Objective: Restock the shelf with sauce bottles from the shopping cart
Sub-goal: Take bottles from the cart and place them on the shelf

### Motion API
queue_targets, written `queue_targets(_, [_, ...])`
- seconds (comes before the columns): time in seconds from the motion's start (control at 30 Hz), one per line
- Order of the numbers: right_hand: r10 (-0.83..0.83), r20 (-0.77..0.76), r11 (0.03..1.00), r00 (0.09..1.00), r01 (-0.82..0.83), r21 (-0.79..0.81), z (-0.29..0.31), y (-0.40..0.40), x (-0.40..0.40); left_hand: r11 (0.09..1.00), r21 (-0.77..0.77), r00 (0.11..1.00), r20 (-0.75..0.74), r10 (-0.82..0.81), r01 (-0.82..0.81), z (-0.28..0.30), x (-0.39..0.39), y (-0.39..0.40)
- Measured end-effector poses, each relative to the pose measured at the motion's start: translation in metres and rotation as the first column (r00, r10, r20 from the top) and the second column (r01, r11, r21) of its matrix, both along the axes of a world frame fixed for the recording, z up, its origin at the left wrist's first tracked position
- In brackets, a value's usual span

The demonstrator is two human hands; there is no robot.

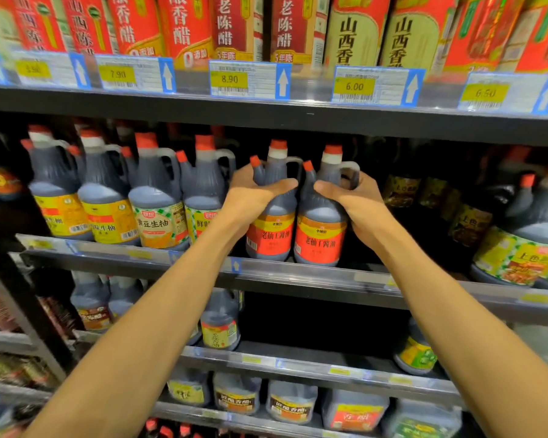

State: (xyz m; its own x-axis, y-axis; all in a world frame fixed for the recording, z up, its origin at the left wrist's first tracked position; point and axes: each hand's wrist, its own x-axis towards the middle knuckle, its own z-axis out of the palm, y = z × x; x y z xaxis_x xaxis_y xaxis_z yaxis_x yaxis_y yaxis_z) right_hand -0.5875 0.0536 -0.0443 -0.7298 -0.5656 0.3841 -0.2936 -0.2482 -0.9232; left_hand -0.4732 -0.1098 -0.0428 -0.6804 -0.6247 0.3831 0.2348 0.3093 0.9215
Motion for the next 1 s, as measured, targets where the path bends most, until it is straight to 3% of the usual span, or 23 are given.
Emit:
queue_targets(0.3, [0.061,0.105,0.998,0.993,-0.064,0.026,-0.036,0.008,0.014,0.999,0.019,0.998,-0.056,-0.041,0.042,-0.02,0.011,0.009])
queue_targets(0.53, [0.046,0.129,0.99,0.991,-0.062,0.126,-0.039,0.013,0.017,0.99,0.133,0.993,0.095,-0.07,0.057,-0.043,0.021,0.004])
queue_targets(0.73, [0.063,0.159,0.983,0.985,-0.089,0.159,-0.04,0.013,0.015,0.995,0.101,0.981,0.191,-0.034,0.015,-0.041,0.027,0.006])
queue_targets(1.0, [0.056,0.165,0.987,0.985,-0.08,0.14,-0.038,0.012,0.012,0.975,0.197,0.988,0.092,-0.125,0.105,-0.039,0.018,0.009])
